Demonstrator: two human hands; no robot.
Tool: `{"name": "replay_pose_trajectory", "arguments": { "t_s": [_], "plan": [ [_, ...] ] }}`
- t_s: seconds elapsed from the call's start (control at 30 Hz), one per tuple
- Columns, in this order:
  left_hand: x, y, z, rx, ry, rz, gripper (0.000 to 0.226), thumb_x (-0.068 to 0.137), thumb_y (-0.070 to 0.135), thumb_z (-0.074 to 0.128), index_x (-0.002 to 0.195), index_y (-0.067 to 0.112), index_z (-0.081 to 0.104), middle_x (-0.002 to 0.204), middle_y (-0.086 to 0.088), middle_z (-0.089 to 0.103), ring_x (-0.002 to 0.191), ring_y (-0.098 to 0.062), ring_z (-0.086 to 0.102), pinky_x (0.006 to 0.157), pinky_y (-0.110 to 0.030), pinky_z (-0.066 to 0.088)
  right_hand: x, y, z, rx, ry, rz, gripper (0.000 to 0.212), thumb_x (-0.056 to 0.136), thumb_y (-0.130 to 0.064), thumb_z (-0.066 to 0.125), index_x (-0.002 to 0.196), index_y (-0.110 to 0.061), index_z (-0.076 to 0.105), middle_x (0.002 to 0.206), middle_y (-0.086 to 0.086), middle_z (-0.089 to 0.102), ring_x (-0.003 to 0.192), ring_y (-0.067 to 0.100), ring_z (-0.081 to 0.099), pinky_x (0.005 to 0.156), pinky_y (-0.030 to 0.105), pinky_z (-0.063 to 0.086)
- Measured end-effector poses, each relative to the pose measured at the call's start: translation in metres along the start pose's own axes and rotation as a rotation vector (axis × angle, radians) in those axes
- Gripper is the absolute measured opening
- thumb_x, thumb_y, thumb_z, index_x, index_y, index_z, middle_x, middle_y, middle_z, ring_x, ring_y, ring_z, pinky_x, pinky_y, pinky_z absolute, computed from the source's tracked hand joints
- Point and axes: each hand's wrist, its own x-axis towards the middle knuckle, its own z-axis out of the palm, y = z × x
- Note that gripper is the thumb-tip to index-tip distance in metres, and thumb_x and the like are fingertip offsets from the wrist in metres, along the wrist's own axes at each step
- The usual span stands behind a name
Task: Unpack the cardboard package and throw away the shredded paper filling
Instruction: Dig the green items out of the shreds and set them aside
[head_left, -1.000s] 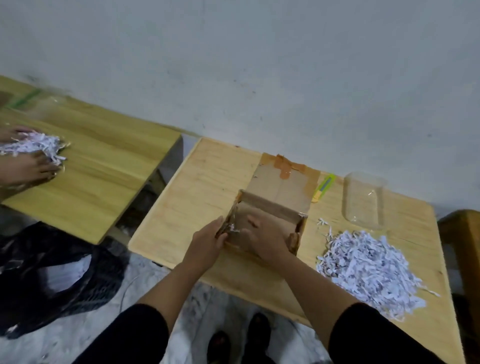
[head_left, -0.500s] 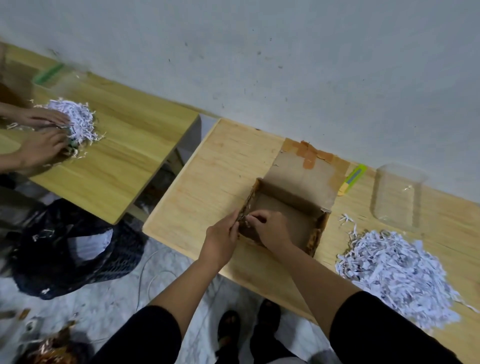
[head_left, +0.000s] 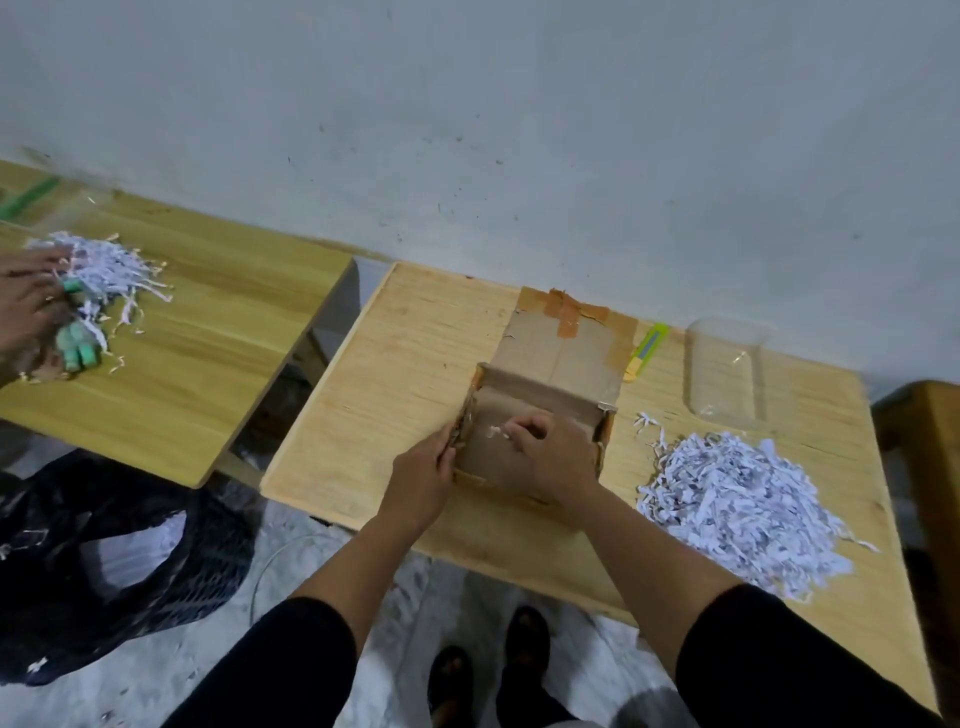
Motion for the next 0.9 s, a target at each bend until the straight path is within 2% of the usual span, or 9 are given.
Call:
{"name": "replay_pose_trajectory", "arguments": {
  "t_s": [0.1, 0.23, 0.4, 0.47, 0.57, 0.63, 0.7, 0.77, 0.9],
  "plan": [
    [0.003, -0.002, 0.0, 0.02, -0.019, 0.003, 0.043, 0.095, 0.013, 0.045, 0.137, 0.008, 0.039, 0.135, -0.014, 0.053, 0.122, -0.028, 0.051, 0.103, -0.031, 0.037, -0.01, 0.002, -0.014, 0.092, 0.057, 0.064, 0.013, 0.085, -0.02, 0.063, 0.082, -0.014, 0.074, 0.073, -0.004, 0.065, 0.07, 0.009, 0.054, 0.066, 0.025, 0.04],
    [0.0, 0.003, -0.001, 0.057, 0.014, 0.063, 0.039, 0.094, 0.014, 0.044, 0.133, 0.008, 0.043, 0.127, -0.016, 0.058, 0.113, -0.032, 0.055, 0.095, -0.036, 0.043, -0.026, 0.01, -0.031, 0.142, 0.2, 0.135, 0.01, 0.081, -0.017, 0.066, 0.081, -0.01, 0.074, 0.073, 0.003, 0.069, 0.064, 0.008, 0.057, 0.055, 0.006, 0.039],
    [0.004, 0.028, 0.006, 0.07, -0.033, 0.196, 0.055, 0.083, 0.024, 0.037, 0.133, 0.004, 0.043, 0.135, -0.02, 0.051, 0.122, -0.034, 0.049, 0.105, -0.038, 0.038, -0.048, 0.023, -0.065, 0.133, 0.307, 0.165, 0.009, 0.082, -0.016, 0.066, 0.075, -0.017, 0.072, 0.068, 0.002, 0.065, 0.068, 0.017, 0.063, 0.064, 0.025, 0.044],
    [0.006, 0.049, 0.015, 0.06, -0.094, 0.241, 0.048, 0.09, 0.02, 0.041, 0.136, 0.008, 0.041, 0.138, -0.015, 0.048, 0.128, -0.029, 0.043, 0.11, -0.036, 0.031, -0.057, 0.03, -0.08, 0.146, 0.355, 0.188, 0.011, 0.082, -0.016, 0.066, 0.072, -0.019, 0.069, 0.068, 0.004, 0.065, 0.074, 0.025, 0.067, 0.071, 0.032, 0.05],
    [0.006, 0.079, 0.036, 0.055, -0.178, 0.353, 0.045, 0.092, 0.017, 0.046, 0.136, 0.015, 0.041, 0.139, -0.009, 0.049, 0.128, -0.022, 0.042, 0.109, -0.03, 0.028, -0.071, 0.044, -0.103, 0.154, 0.413, 0.24, 0.009, 0.084, -0.015, 0.064, 0.081, -0.01, 0.071, 0.073, 0.009, 0.068, 0.073, 0.025, 0.065, 0.078, 0.039, 0.052],
    [0.006, 0.096, 0.054, 0.052, -0.253, 0.456, 0.041, 0.091, 0.015, 0.048, 0.132, 0.015, 0.047, 0.135, -0.01, 0.053, 0.124, -0.023, 0.047, 0.105, -0.027, 0.031, -0.077, 0.056, -0.119, 0.103, 0.45, 0.259, 0.015, 0.086, -0.016, 0.063, 0.093, -0.005, 0.071, 0.087, 0.014, 0.073, 0.086, 0.027, 0.067, 0.087, 0.04, 0.051],
    [0.005, 0.114, 0.072, 0.049, -0.324, 0.533, 0.038, 0.09, 0.015, 0.049, 0.128, 0.014, 0.051, 0.131, -0.01, 0.056, 0.119, -0.023, 0.052, 0.102, -0.026, 0.034, -0.083, 0.07, -0.135, 0.021, 0.438, 0.278, 0.026, 0.088, -0.017, 0.061, 0.11, -0.003, 0.066, 0.106, 0.014, 0.071, 0.101, 0.027, 0.065, 0.094, 0.029, 0.045],
    [0.004, 0.132, 0.091, 0.062, -0.382, 0.589, 0.036, 0.089, 0.02, 0.05, 0.124, 0.015, 0.054, 0.13, -0.009, 0.057, 0.118, -0.023, 0.052, 0.106, -0.031, 0.035, -0.086, 0.085, -0.149, -0.077, 0.398, 0.301, 0.033, 0.089, -0.018, 0.059, 0.12, -0.007, 0.061, 0.115, 0.012, 0.068, 0.105, 0.025, 0.063, 0.088, 0.02, 0.039],
    [0.0, 0.162, 0.128, 0.116, -0.454, 0.685, 0.038, 0.085, 0.021, 0.049, 0.119, 0.007, 0.059, 0.126, -0.012, 0.06, 0.119, -0.024, 0.054, 0.103, -0.029, 0.036, -0.086, 0.119, -0.168, -0.248, 0.299, 0.245, 0.031, 0.089, -0.011, 0.054, 0.119, -0.009, 0.062, 0.118, 0.015, 0.065, 0.109, 0.03, 0.059, 0.089, 0.028, 0.041]
  ]
}}
